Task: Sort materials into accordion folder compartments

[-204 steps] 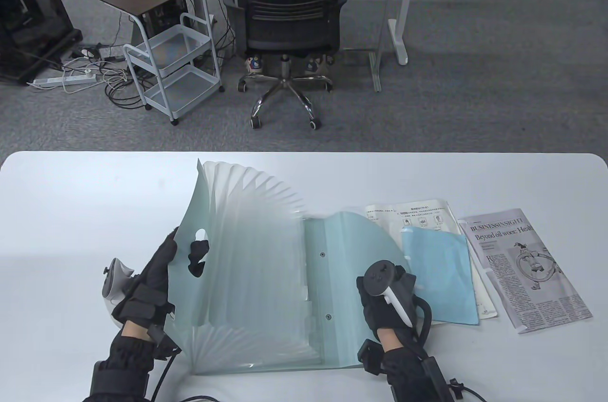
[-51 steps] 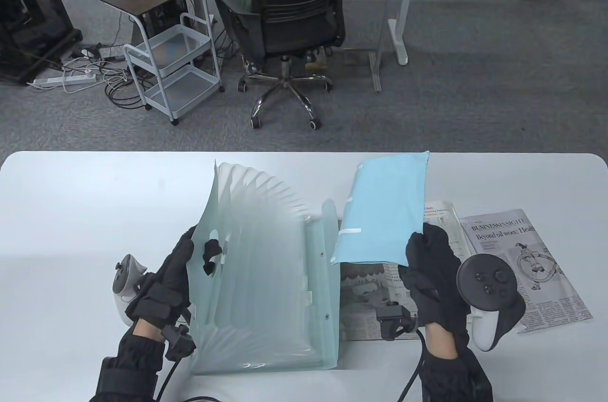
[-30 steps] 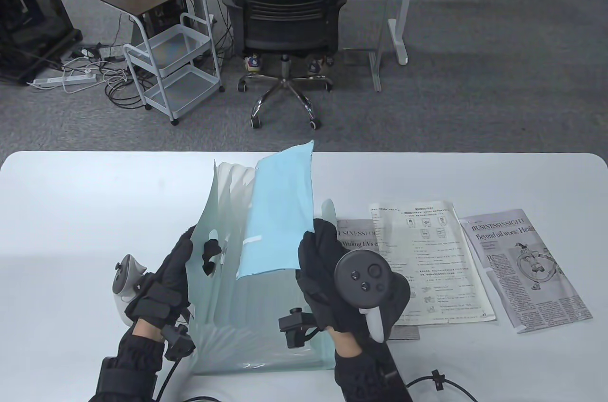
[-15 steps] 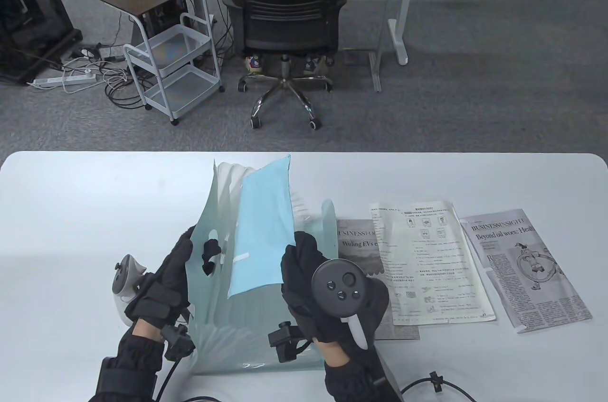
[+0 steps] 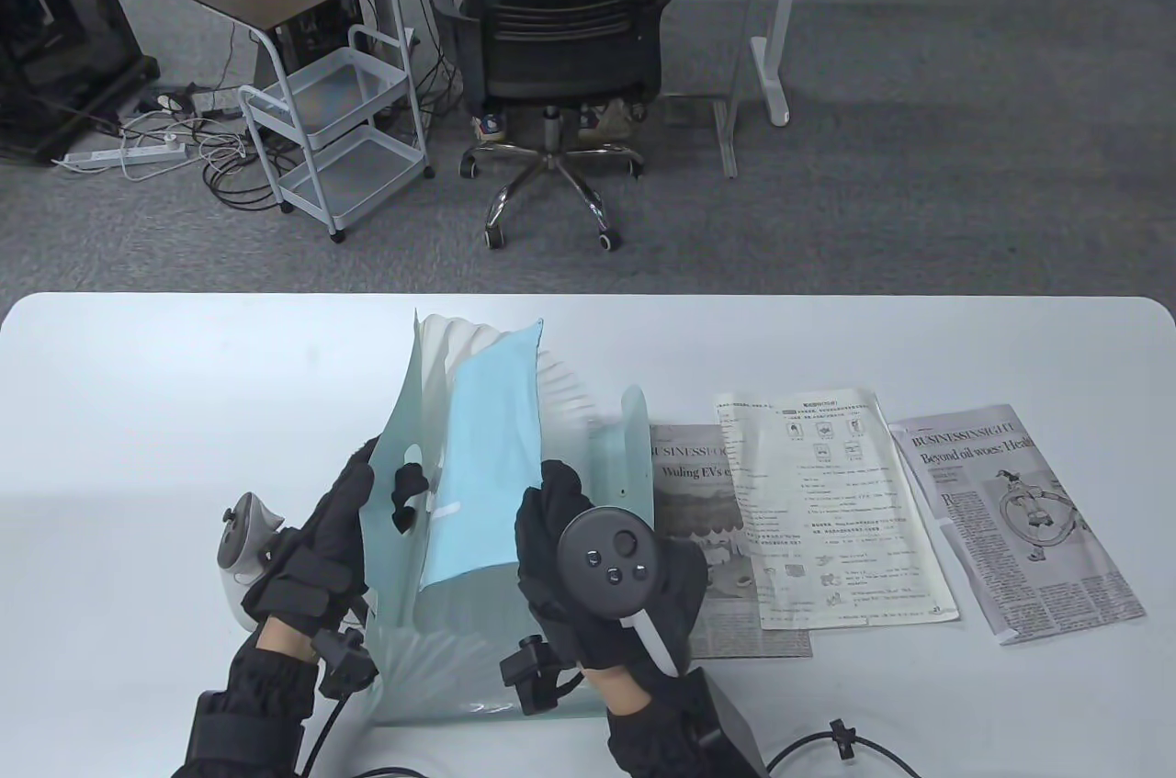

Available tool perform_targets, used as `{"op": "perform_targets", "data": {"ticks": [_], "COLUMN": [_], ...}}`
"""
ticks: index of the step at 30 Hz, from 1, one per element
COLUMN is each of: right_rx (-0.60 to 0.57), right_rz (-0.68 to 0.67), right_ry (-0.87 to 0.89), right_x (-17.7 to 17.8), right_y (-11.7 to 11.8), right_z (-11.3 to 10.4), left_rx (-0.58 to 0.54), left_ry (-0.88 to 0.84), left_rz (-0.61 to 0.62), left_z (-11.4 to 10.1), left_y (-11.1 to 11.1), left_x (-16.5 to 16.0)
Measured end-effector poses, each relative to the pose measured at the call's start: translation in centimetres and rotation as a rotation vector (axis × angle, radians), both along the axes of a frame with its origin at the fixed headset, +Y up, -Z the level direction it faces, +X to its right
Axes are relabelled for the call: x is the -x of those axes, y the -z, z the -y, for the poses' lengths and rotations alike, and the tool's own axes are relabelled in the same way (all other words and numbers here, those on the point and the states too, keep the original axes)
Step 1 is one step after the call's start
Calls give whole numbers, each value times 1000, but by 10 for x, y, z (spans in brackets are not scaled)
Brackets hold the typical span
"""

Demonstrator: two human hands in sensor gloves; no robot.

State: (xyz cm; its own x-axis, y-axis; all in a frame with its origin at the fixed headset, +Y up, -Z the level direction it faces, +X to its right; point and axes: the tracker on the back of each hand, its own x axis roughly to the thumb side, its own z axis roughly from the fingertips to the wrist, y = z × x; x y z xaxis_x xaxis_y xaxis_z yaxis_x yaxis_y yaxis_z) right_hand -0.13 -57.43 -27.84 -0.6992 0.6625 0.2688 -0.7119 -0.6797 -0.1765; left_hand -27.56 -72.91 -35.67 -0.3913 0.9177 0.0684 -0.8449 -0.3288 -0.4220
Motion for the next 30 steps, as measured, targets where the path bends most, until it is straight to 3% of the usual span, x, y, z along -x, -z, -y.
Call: {"op": "perform_targets", "data": {"ticks": [12, 30], "right_rx": [-108, -23], "right_rz": [-12, -14], "right_ry": [-54, -123], "right_x": [12, 22], "right_y": [-19, -8], "right_z": [-9, 2], "left_rx": [-1, -1], "left_ry": [6, 11], "left_rz": [-1, 0], "left_z": [0, 1], "left_y": [0, 1], "left_x": [0, 0]}}
